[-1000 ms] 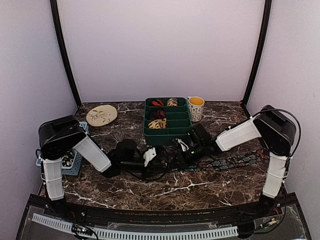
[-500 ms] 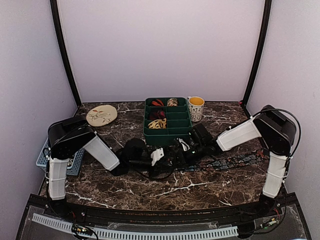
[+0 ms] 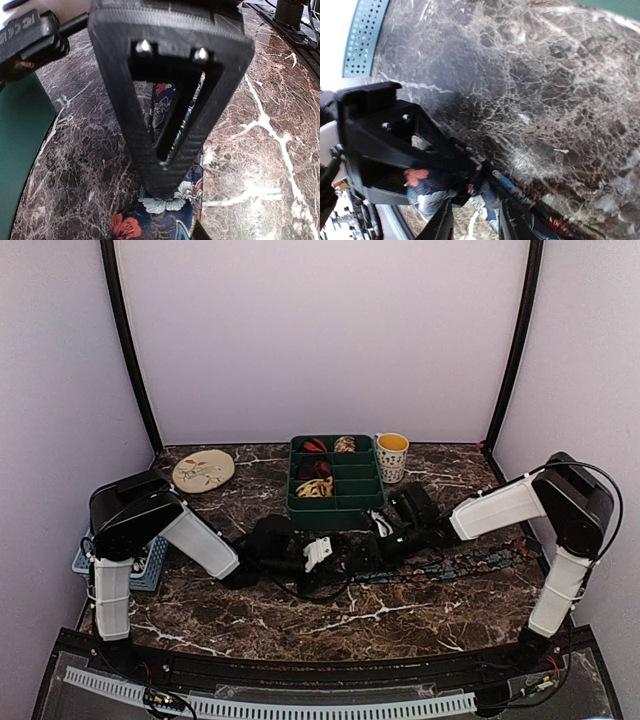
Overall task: Roll the ties
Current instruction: Roll the tie at the center of the board.
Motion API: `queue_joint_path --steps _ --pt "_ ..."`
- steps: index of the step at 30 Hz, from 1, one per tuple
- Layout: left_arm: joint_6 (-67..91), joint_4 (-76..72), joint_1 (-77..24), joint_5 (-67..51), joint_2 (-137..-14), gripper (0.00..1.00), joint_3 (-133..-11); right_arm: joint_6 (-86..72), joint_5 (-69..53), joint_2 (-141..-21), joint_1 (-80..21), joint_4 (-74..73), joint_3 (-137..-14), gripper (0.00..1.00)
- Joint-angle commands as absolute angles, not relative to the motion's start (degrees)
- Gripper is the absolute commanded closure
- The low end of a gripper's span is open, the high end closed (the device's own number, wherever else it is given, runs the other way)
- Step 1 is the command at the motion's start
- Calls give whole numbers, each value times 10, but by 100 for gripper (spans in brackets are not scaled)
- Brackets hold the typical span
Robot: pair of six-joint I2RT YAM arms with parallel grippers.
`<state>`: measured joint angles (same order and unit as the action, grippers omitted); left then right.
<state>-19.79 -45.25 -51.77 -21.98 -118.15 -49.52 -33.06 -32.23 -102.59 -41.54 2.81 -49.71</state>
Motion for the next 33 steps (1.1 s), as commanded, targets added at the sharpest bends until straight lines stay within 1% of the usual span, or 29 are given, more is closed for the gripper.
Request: queue_joint_path --steps 1,5,7,9,16,21,24,27,28,30,33 --pt "-207 -324 -518 -193 -1192 78 -480 -358 -334 -1003 -412 55 -478 64" --pt "-206 -324 -518 -192 -1192 78 -479 -404 -361 -997 -413 121 -456 55" --pt "-206 -325 -518 -193 -1191 78 -478 -419 -369 -999 -414 138 -455 53" --pt "-206 -325 -518 -194 -1191 77 -478 -422 -368 -1004 -415 139 -460 53" --pt "-206 -327 -518 -193 -1192 77 -476 -429 -374 -1027 -421 145 -486 58" --pt "-205 -328 -518 -192 -1192 77 -476 -429 -379 -1043 -432 143 -497 64" --pt "-204 -330 -518 -192 -1193 77 -475 -424 -377 -1047 -437 136 -503 71" --pt "-204 -330 -518 -192 -1193 77 -475 -414 -368 -1051 -437 119 -504 85" --pt "-203 -329 -518 -191 -1194 77 -476 -410 -366 -1053 -437 115 -504 88" --pt "-202 -329 -518 -190 -1194 76 -476 -405 -365 -1056 -436 109 -502 100" --pt "-198 -337 -518 -181 -1192 73 -474 -401 -361 -1061 -434 109 -493 100"
